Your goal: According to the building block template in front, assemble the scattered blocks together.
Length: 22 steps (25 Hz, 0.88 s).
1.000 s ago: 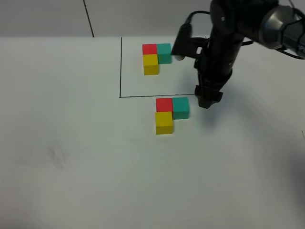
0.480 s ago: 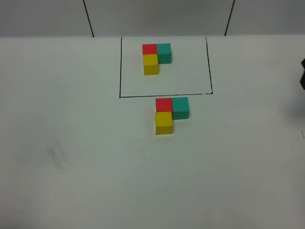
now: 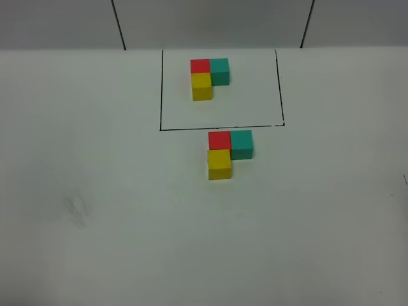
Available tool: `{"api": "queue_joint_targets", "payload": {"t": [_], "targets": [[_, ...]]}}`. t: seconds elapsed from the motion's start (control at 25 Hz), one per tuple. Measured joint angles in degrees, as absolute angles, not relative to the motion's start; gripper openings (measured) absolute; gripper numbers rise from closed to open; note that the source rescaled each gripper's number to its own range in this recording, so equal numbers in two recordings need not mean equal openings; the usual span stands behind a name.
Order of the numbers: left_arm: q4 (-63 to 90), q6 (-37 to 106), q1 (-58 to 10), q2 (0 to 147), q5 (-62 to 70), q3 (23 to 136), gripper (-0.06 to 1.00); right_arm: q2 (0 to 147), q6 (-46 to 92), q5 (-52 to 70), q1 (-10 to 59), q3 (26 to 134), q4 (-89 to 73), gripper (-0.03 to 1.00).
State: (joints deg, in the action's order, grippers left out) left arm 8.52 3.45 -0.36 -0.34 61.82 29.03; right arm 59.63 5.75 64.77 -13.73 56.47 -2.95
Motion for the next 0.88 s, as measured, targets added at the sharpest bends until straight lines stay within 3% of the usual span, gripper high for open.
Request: {"api": "queue_joint_targets", "payload": {"t": [0.2,0.36,0.88], "targets": [[8.52,3.45,-0.36,-0.34,61.82,29.03,0.68,44.22,4.21,63.34,-12.21,46.33,-4.17,0.81],[8.52,3.45,-0.36,-0.34,61.82,29.03,0.68,34.00,3.45,62.47,-6.96,39.54,-4.36,0.81],[8.52,3.45,-0.36,-0.34,61.82,29.03,0.68,7.42,0.92,61.58,0.80,28.93,-4.19,0.80]]}}
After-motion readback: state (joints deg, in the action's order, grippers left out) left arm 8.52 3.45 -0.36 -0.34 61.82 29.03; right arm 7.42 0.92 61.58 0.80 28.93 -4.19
